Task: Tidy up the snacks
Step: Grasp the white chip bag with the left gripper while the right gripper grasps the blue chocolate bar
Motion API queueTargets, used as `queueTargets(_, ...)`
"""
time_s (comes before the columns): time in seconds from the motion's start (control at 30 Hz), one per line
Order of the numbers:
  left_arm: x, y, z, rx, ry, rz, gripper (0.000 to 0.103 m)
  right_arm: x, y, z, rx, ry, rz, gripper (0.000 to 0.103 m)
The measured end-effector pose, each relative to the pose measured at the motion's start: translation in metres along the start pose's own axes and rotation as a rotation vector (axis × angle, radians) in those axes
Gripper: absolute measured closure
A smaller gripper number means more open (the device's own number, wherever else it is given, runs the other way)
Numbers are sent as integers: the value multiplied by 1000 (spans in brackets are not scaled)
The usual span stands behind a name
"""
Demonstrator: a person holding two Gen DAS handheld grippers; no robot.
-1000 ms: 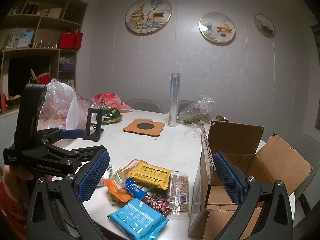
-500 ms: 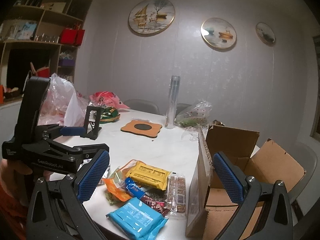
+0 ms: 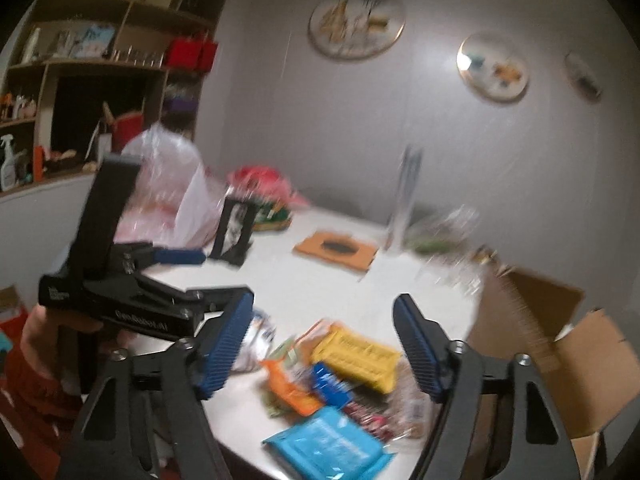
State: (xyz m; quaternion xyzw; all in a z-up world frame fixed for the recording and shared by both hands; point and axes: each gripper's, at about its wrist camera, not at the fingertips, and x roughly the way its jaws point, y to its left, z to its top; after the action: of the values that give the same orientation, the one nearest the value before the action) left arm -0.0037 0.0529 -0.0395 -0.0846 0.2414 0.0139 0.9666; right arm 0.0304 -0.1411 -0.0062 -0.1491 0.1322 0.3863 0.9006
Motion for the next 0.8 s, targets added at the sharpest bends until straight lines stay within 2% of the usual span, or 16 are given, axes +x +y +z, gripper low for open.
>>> queueTargets(0.2,25,17,-22,-17,97,8,1,60,-11,-22,88,212,53,43)
queueTargets(0.33,37,20,-30,-50,130,-48,1,85,-22,-40,113,329,49,51)
queueTargets(0.63,65,15,-35,-67,196,-90,1,107,-32,-53,116,444,72,56)
queueTargets(0.67,68,15,-36,-68,206,-89,3,111,-33,-53,116,459,85,59)
queueTargets(0.8,76,15,-41,-68,230,-101,22,120,-35,-54,113,497,110,67)
